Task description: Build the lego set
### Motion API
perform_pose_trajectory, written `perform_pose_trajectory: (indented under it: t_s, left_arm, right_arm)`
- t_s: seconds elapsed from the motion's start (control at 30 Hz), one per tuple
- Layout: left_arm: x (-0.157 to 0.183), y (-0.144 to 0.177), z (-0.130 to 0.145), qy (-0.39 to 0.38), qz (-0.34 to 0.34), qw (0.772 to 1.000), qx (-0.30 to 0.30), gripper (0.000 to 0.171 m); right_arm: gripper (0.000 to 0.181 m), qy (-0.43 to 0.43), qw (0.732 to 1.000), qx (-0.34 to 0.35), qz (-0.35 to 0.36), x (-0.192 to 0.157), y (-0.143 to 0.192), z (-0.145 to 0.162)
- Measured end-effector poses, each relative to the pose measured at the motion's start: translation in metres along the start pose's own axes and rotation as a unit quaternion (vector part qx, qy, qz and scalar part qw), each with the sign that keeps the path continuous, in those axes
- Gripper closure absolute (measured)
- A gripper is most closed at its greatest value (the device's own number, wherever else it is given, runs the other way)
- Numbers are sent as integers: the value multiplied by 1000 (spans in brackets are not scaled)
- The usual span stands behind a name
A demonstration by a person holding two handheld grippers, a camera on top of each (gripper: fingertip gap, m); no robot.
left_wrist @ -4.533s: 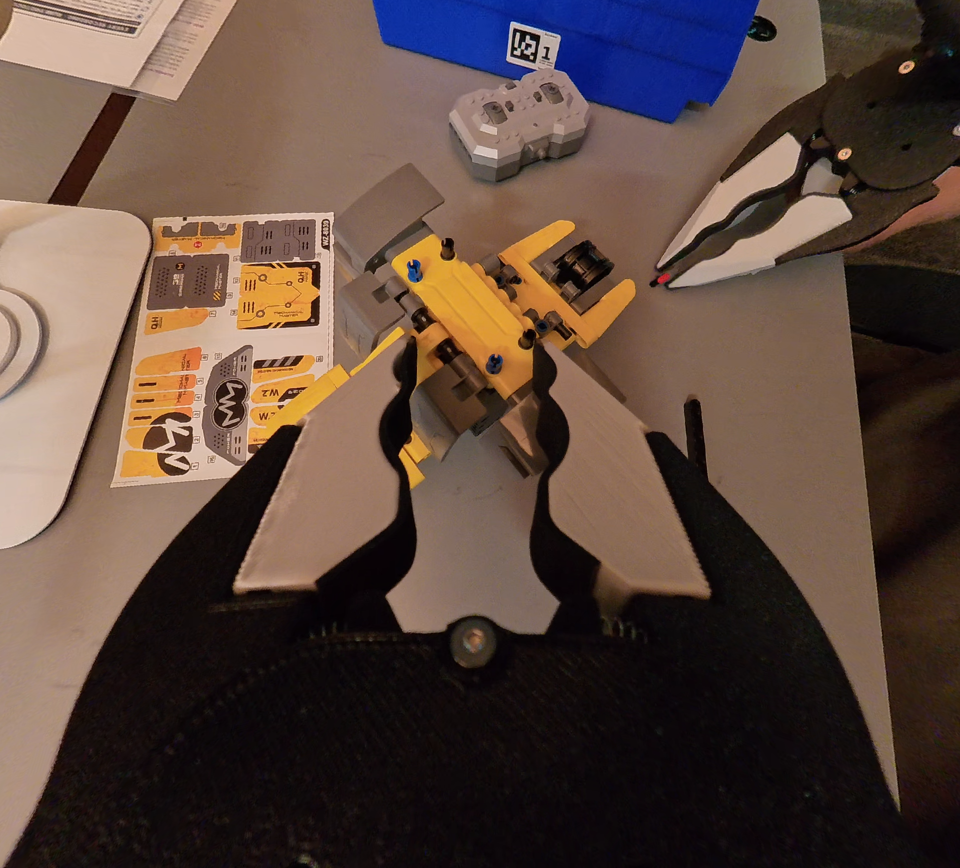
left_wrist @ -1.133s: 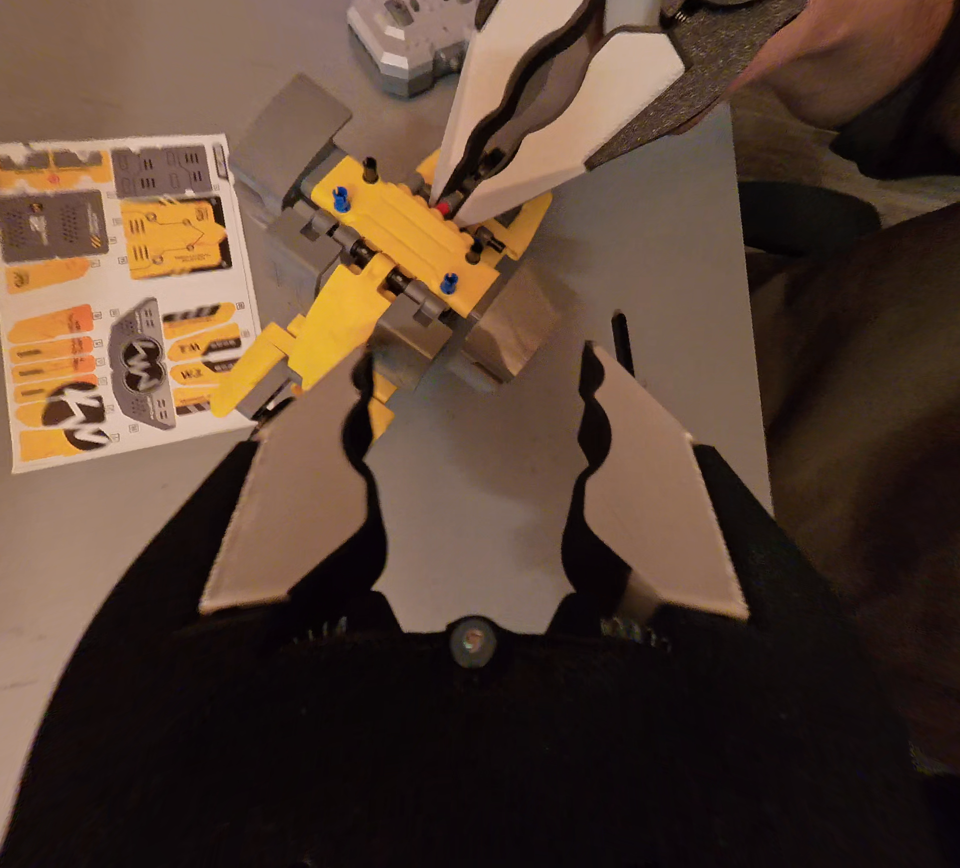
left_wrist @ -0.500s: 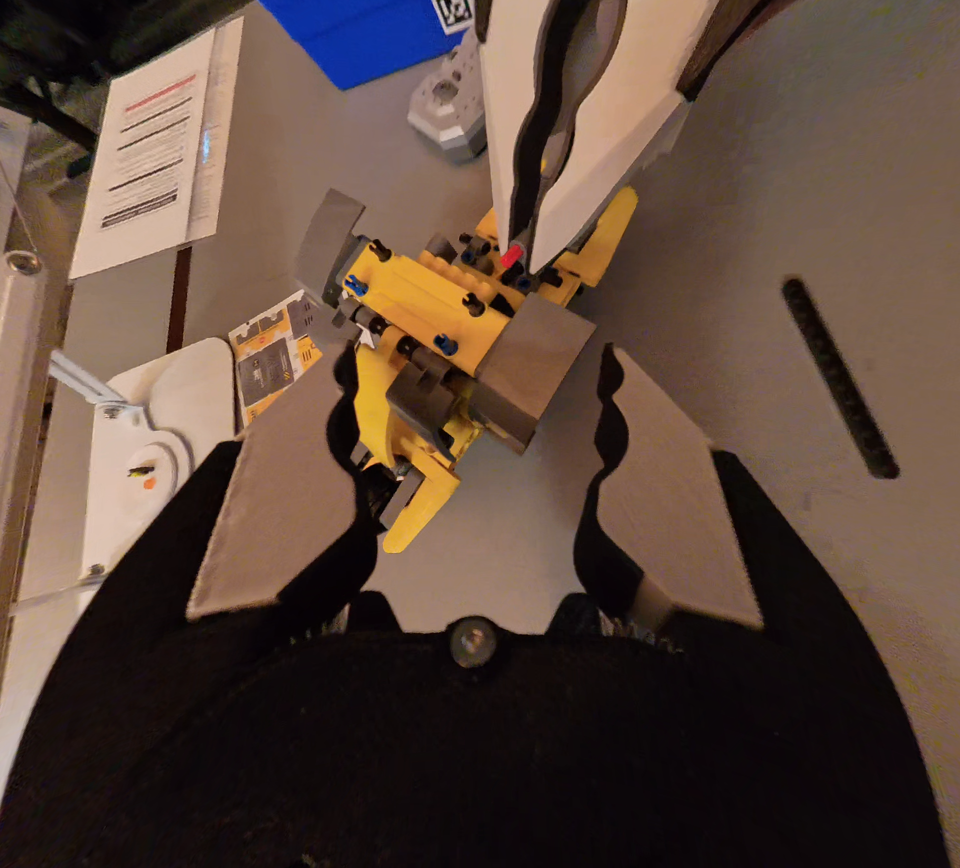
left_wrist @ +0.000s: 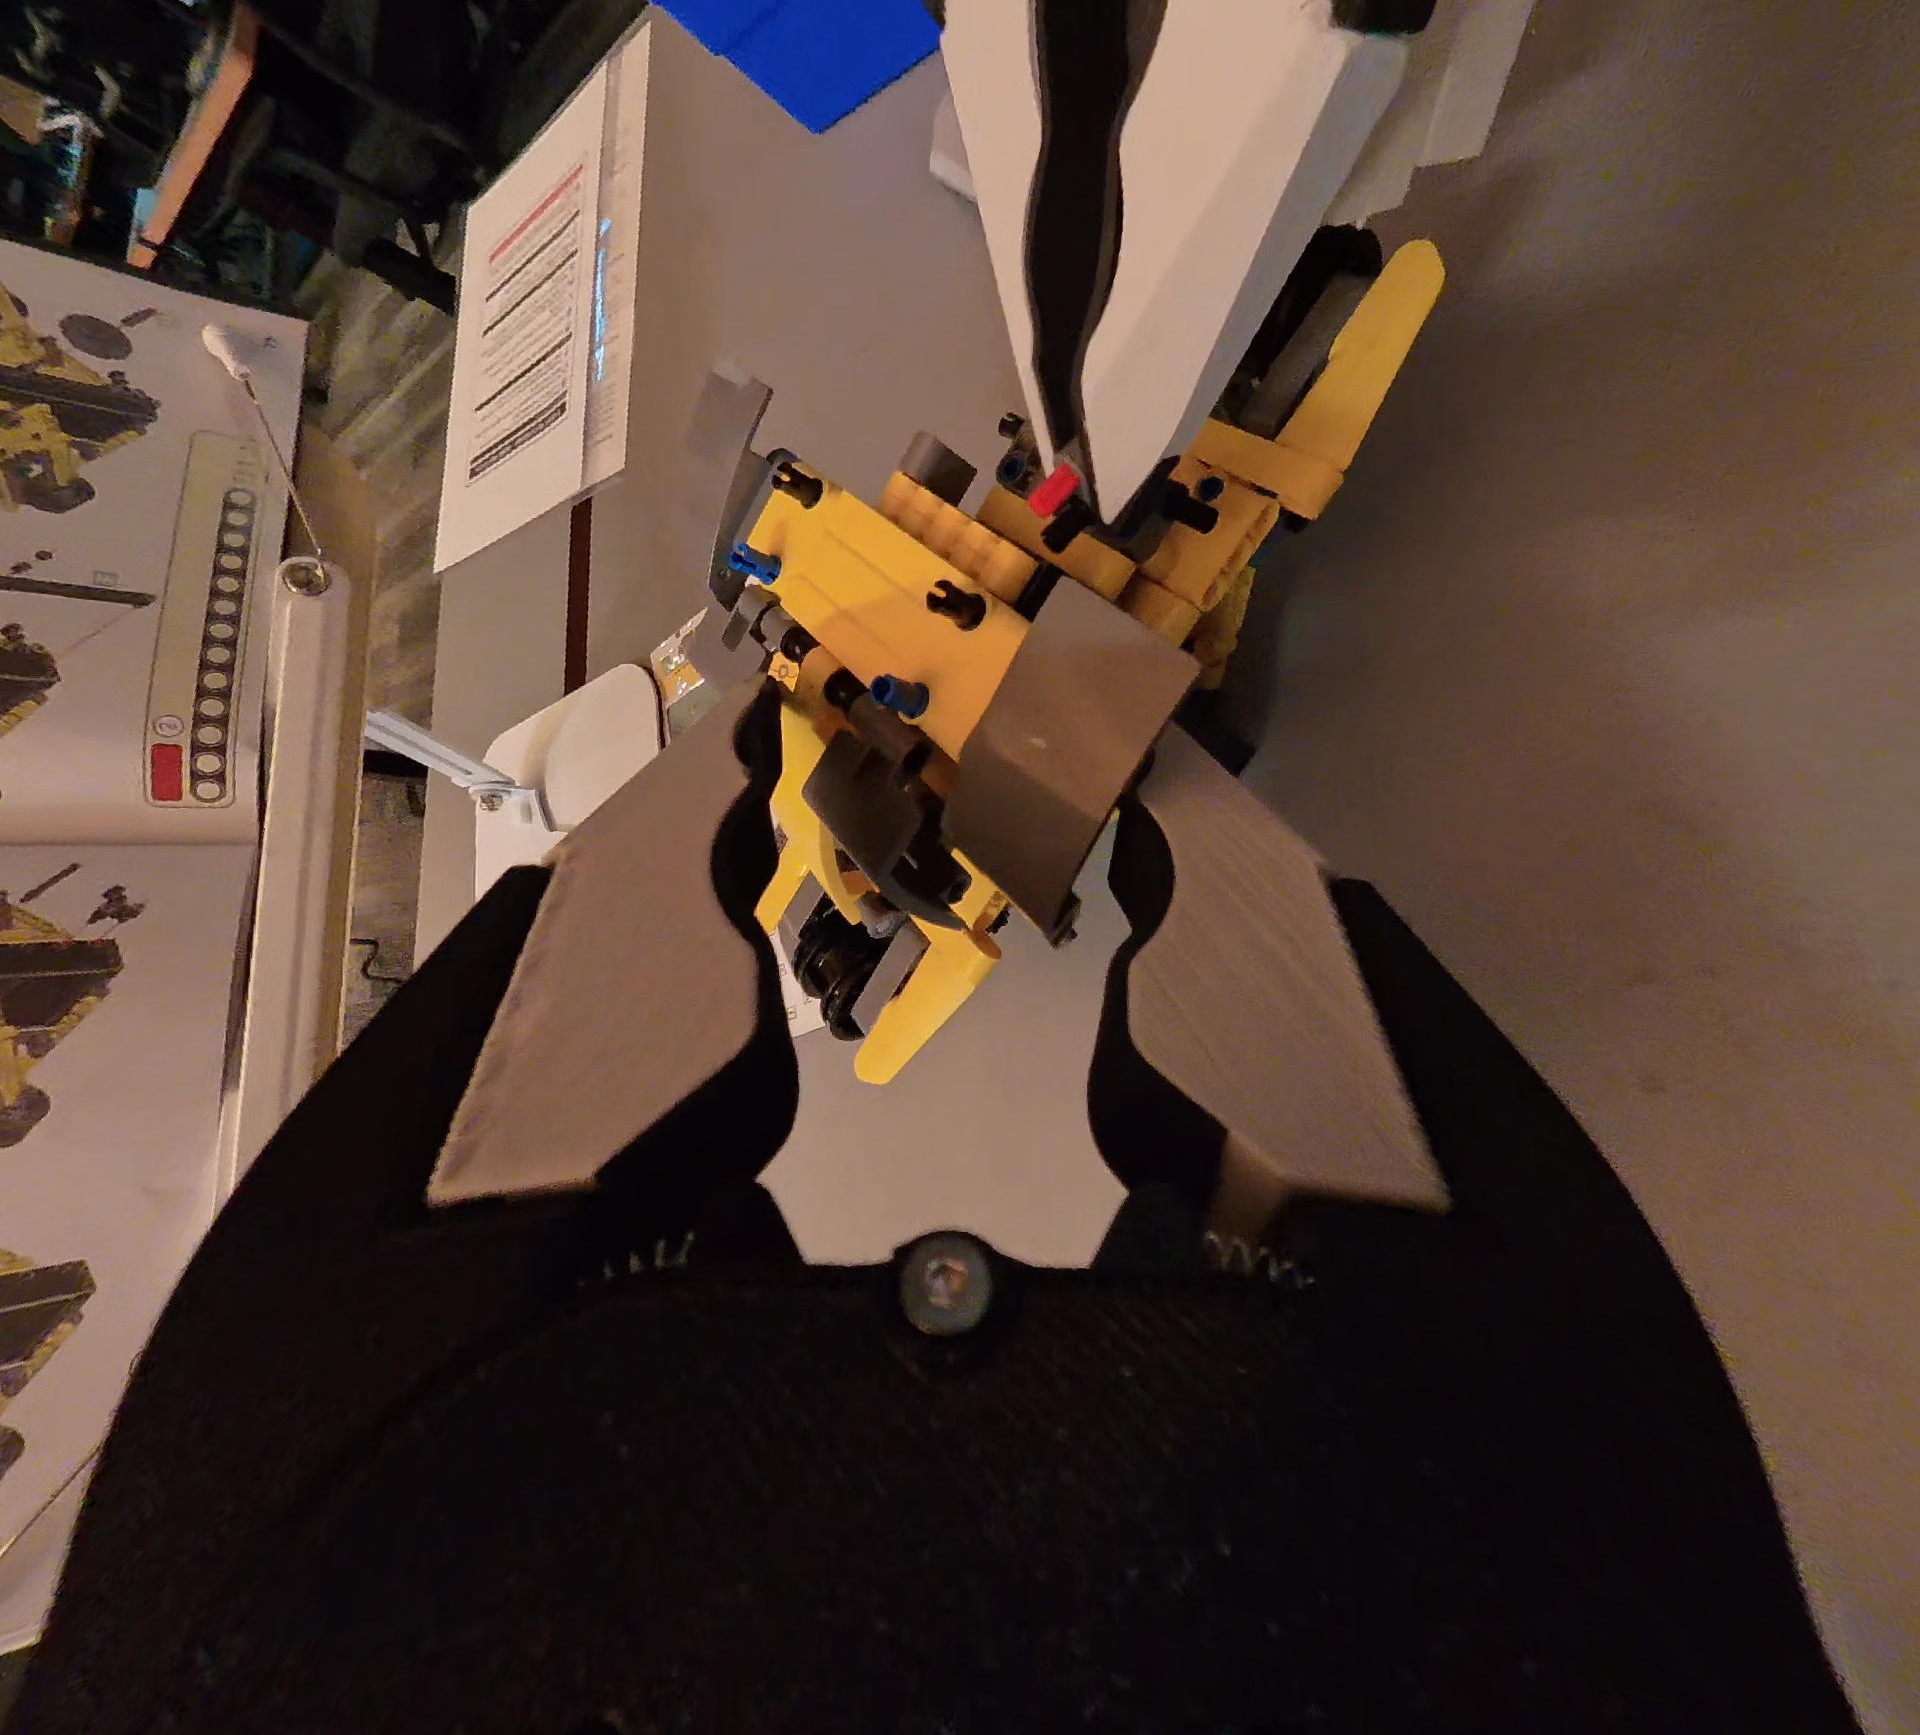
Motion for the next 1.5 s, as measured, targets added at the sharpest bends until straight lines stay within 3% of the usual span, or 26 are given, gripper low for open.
perform_pose_trajectory:
  t_s: [0.57,0.73,1.27,1.4,1.5]
  left_arm:
    - [1,-3,0,19,1,999,31,115]
    - [2,-4,0,26,-6,999,37,116]
    - [4,-5,-2,27,-14,999,39,117]
    - [6,-6,-3,21,-16,999,37,118]
    - [5,-5,-3,16,-15,999,30,117]
  right_arm:
    - [175,15,999,-34,-9,3,-4,-6]
    - [175,4,996,-85,-38,9,-7,-14]
    - [176,89,968,-232,-31,4,-18,-46]
    - [176,77,971,-222,-34,5,-17,-44]
    - [175,66,982,-176,-27,5,-13,-36]
Point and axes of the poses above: each gripper's, where its closed fingertips meet, y back along the fingers, z out of its underside, x = y × z across the jaws, the point moved 10 cm from there along y, back along the fingers, and after that the axes turned 15 degrees about z, right-handed, at the moved point
